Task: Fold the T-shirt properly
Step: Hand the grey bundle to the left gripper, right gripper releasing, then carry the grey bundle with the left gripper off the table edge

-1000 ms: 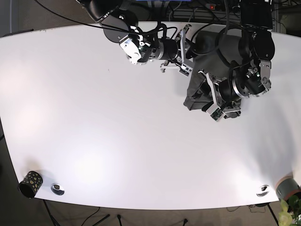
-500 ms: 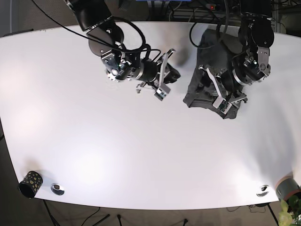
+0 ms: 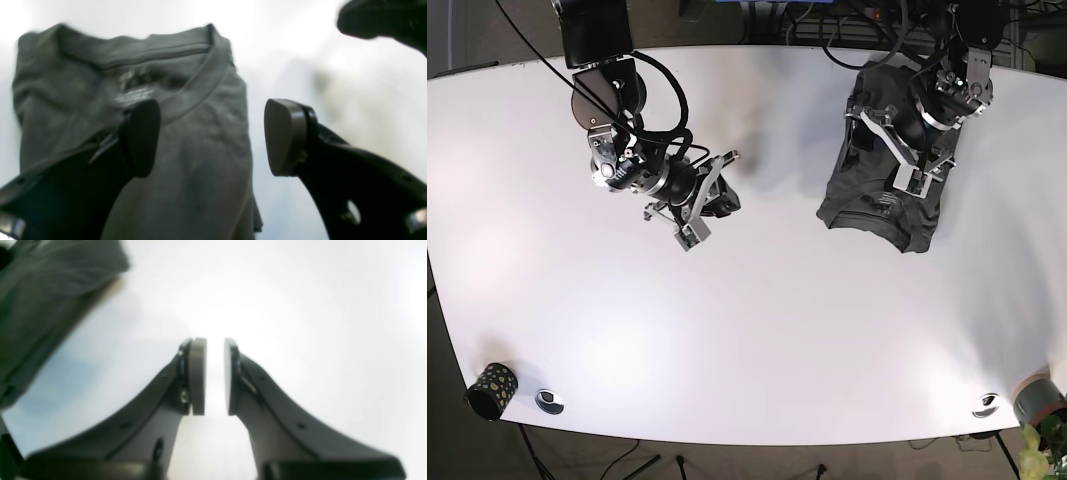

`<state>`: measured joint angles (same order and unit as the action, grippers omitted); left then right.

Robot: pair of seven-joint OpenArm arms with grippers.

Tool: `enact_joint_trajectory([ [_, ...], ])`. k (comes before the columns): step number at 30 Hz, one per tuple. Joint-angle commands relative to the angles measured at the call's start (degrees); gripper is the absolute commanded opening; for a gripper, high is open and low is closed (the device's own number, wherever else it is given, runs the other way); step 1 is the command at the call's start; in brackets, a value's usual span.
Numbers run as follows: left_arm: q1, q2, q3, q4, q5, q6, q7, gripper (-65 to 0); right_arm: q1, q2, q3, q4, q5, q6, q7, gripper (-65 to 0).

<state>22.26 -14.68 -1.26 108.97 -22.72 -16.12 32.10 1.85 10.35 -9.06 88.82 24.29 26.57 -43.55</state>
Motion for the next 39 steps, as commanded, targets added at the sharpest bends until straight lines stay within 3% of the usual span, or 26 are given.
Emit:
enact_joint_trajectory([
  [1, 0.82, -0.4, -0.37, 1.05, 1.67, 1.04, -5.15, -19.3, 1.1, 0.24, 0.75, 0.99, 1.16, 0.38, 1.4, -57.1],
  [5, 2.57, 0.3, -0.37, 0.53, 6.24, 3.24, -8.14, -19.3, 1.1, 0.33, 1.98, 0.99, 1.16, 0.38, 1.4, -57.1],
  [13, 3.89, 1.89, -0.37, -7.74, 10.81, 3.77, -14.65, -19.7, 1.19, 0.24, 2.25, -1.12, 1.16, 0.38, 1.4, -57.1],
  [19, 3.89, 1.97, -0.55, -17.14, 10.72, 3.77, -19.57, -19.7, 1.19, 0.24, 2.25, -1.21, 1.16, 0.38, 1.4, -57.1],
  [26, 3.89, 1.53, -0.72, -23.82, 10.46, 3.5, -19.57, -19.7, 1.27, 0.24, 2.25, -1.21, 1.16, 0.38, 1.4, -57.1],
  [30, 3.89, -0.93, -4.94, -25.85, 10.46, 3.24, -19.48, -19.4, 1.27, 0.24, 2.25, -1.21, 1.16, 0.38, 1.4, -57.1],
  [39, -0.33, -8.22, -20.06, -37.72, 10.72, -9.33, -19.48, -19.7, 0.83, 0.07, 2.25, -1.12, 1.16, 0.38, 1.4, -57.4],
])
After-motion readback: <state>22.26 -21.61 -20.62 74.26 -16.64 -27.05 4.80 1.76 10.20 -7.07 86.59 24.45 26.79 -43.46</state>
